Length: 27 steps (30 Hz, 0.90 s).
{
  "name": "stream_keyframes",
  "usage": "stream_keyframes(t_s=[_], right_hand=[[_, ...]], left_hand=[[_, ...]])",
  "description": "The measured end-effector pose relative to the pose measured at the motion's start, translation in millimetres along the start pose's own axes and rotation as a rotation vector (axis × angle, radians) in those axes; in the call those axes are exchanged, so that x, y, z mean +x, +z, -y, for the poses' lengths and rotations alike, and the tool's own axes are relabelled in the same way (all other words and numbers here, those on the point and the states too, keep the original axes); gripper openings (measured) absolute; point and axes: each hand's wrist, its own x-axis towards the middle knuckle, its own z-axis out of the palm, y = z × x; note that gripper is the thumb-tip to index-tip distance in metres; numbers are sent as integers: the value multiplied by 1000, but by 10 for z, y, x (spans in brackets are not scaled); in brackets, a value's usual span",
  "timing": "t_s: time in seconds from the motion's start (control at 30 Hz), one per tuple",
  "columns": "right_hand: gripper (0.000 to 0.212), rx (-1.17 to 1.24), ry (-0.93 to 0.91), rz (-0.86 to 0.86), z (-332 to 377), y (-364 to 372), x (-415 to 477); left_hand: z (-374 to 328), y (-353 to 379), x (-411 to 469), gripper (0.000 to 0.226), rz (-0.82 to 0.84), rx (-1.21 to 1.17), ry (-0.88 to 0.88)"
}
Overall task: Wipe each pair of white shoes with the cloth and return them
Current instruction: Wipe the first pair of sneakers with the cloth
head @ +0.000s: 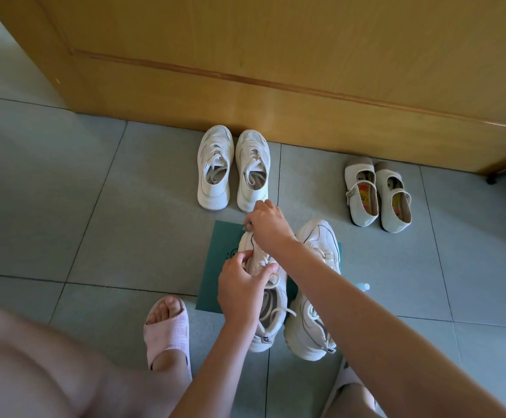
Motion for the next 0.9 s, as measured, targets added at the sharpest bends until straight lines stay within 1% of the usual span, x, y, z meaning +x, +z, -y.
stream_keyframes(t_s=[0.07, 0.1, 0.13, 0.17, 0.2, 0.23, 0.27, 0.3, 0.33, 0.4, 0.47, 0.6, 0.67, 0.8, 0.9], right_hand=[[23, 29, -22, 78, 27, 5, -9], [20, 82, -26, 118, 32, -15, -25], [17, 191, -15, 138, 16, -50, -36], [17, 348, 21, 133, -13, -117, -48], [17, 502, 72, 81, -66, -189, -43], [17, 595, 127, -8, -149, -251, -27], [17, 632, 177, -106, -259, -279, 9], [17, 620, 218, -183, -367, -275, 47], [16, 578, 258, -220, -458, -235, 75], [16, 506, 331, -178, -549, -99, 87], [19, 513, 346, -158, -495, -2, 12], [25, 436, 249, -261, -396, 20, -139], [24, 422, 154, -262, -384, 18, -190], [20, 344, -51, -85, -361, -5, -247], [20, 341, -142, 23, -377, -74, -211]], left_hand=[[2, -2, -4, 57, -3, 16, 0], [3, -2, -7, 57, -6, 23, -1], [3, -3, -14, 57, -9, 25, -3], [2, -3, -19, 56, -12, 24, 0], [3, -3, -25, 55, -14, 20, 7], [4, -4, -28, 55, -14, 17, 14], [6, -5, -30, 55, -13, 13, 20], [10, -4, -30, 56, -11, 10, 24], [13, -4, -29, 56, -11, 9, 26], [21, -2, -23, 55, -12, 5, 26], [18, -2, -18, 55, -11, 1, 24], [17, 3, -18, 55, -10, 1, 12], [16, 5, -15, 54, -10, 0, 12], [20, 16, -12, 55, -12, 3, 20], [32, 19, -20, 55, -19, 8, 25]])
